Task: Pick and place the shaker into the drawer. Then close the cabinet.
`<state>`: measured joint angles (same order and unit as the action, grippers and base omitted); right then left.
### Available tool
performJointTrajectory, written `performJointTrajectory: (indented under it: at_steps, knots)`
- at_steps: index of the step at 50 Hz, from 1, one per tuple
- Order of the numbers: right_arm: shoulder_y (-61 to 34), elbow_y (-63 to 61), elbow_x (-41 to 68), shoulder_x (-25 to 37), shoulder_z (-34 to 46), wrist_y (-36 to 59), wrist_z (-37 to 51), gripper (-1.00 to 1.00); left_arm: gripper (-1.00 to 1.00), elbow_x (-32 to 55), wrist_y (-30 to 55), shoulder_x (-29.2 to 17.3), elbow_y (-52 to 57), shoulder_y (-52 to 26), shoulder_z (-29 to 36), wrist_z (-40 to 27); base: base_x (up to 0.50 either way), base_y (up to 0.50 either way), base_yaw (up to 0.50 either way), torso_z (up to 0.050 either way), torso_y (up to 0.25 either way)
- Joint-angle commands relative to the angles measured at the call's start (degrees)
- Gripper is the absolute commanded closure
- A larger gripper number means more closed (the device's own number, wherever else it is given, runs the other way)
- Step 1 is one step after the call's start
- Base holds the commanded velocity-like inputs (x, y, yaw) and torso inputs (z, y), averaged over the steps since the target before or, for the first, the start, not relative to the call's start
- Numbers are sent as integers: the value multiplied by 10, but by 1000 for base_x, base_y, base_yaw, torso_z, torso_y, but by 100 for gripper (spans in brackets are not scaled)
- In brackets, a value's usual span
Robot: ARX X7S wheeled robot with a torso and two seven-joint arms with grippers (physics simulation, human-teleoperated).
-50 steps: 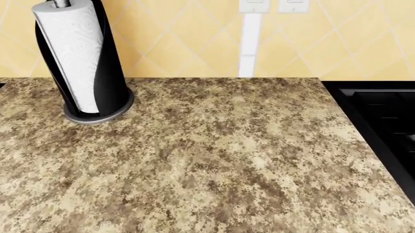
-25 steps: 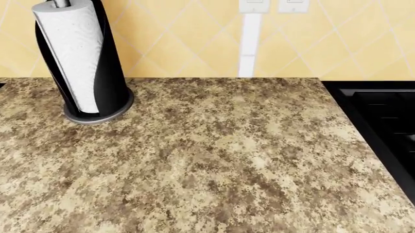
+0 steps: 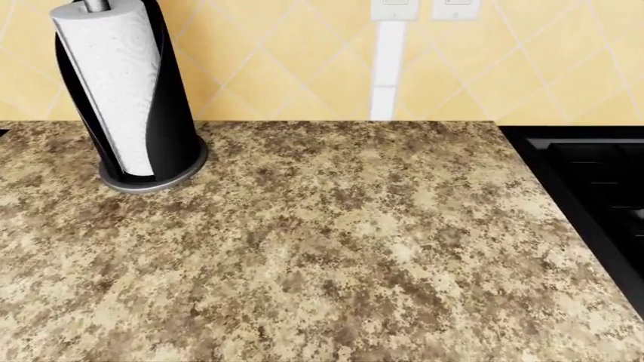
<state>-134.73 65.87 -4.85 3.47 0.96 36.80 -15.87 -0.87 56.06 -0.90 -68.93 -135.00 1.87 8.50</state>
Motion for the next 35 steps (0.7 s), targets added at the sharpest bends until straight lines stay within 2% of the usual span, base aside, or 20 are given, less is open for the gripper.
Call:
performJointTrajectory:
  at_steps: [1, 10, 23, 35]
  knots:
    - [-3, 7, 0, 0, 1, -4, 0, -100, 100, 3, 15, 3, -61, 0, 19, 7, 0, 0, 0, 0, 0]
    - [-3, 7, -2, -1, 2, -3, -1, -100, 100, -13, -12, 1, -55, 0, 3, 2, 1, 0, 0, 0, 0]
    - [-3, -43, -8, -5, 0, 34, -9, -100, 100, -4, -82, -11, 28, 0, -17, -42, 1, 0, 0, 0, 0]
    - [-3, -160, 21, -20, -10, 202, 37, -100, 100, -19, -84, -13, 27, 0, -12, -31, 0, 0, 0, 0, 0]
